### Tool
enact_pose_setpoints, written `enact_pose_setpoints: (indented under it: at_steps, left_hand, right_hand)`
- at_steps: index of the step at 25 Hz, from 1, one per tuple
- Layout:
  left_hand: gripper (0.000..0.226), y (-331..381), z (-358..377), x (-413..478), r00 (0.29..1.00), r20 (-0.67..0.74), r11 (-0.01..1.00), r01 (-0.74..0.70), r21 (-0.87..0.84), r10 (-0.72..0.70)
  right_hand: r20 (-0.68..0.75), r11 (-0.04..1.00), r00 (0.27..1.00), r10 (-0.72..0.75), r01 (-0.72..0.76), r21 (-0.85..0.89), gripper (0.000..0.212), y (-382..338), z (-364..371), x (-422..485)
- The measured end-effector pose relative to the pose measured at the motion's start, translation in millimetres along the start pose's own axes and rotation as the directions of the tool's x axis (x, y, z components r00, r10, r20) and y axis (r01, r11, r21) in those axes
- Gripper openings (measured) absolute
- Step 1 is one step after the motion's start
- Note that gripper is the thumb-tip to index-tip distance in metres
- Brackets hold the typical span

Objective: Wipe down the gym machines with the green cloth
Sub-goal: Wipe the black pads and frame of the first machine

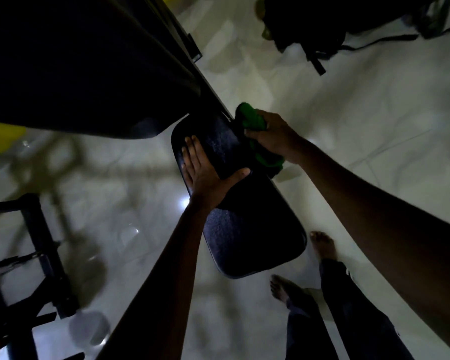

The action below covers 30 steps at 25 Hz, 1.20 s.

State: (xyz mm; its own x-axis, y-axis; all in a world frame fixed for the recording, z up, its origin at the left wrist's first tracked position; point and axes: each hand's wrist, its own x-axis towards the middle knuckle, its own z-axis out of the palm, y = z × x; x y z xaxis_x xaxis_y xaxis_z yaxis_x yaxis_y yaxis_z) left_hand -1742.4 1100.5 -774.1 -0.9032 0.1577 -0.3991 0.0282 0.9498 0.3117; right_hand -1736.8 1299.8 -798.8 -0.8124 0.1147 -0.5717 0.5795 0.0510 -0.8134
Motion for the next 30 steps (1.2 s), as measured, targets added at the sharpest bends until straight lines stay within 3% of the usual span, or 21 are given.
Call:
enact_pose_setpoints:
  at_steps: [3,7,10,14,17,21,25,28,30]
  left_hand:
    - [0.139,-4.0,2.2,-6.7,0.993,-0.107,0.997,-0.046,-0.06,0.04]
    - [0.088,-13.1,5.2,-37.0,0.965,-0.261,0.982,-0.037,-0.185,-0.012]
    - [0.076,-22.0,9.7,-71.6,0.961,-0.207,0.966,0.14,-0.217,-0.186]
    - [0.072,-35.1,-1.8,-110.3,0.981,-0.072,0.949,0.154,-0.277,-0.18]
    - [0.067,-46.2,-35.4,-131.7,0.987,-0.057,0.947,0.13,-0.293,-0.153]
    - [0.07,-65.9,-110.8,-178.6,0.987,-0.101,0.925,0.083,-0.37,-0.128]
    - [0.065,-97.7,-191.6,-237.9,0.957,-0.21,0.9,0.092,-0.427,-0.198]
    - [0.064,-134.7,-261.5,-292.8,0.919,-0.283,0.879,0.12,-0.461,-0.273]
    - [0.067,-161.0,-303.1,-331.5,0.895,-0.334,0.871,0.111,-0.479,-0.298]
  right_hand:
    - [-0.02,1.0,0.999,0.024,-0.025,-0.012,0.038,26.3,-0.6,-44.9]
    - [-0.086,0.971,0.996,-0.024,0.003,-0.24,0.042,43.0,9.1,-73.6]
    - [-0.116,0.952,0.992,-0.039,0.002,-0.306,0.043,46.4,12.3,-87.9]
    - [-0.124,0.897,0.989,-0.077,0.015,-0.441,0.045,31.9,8.2,-119.7]
    - [-0.078,0.858,0.986,-0.149,0.09,-0.506,0.042,-6.5,13.3,-141.7]
    - [0.034,0.833,0.976,-0.217,0.203,-0.515,0.058,-82.9,40.6,-184.3]
    - [0.145,0.726,0.975,-0.168,0.222,-0.651,0.075,-160.3,79.7,-231.4]
    - [0.296,0.59,0.934,-0.2,0.356,-0.725,0.057,-224.0,122.4,-272.7]
    - [0.387,0.572,0.895,-0.223,0.441,-0.691,0.049,-269.9,158.7,-302.5]
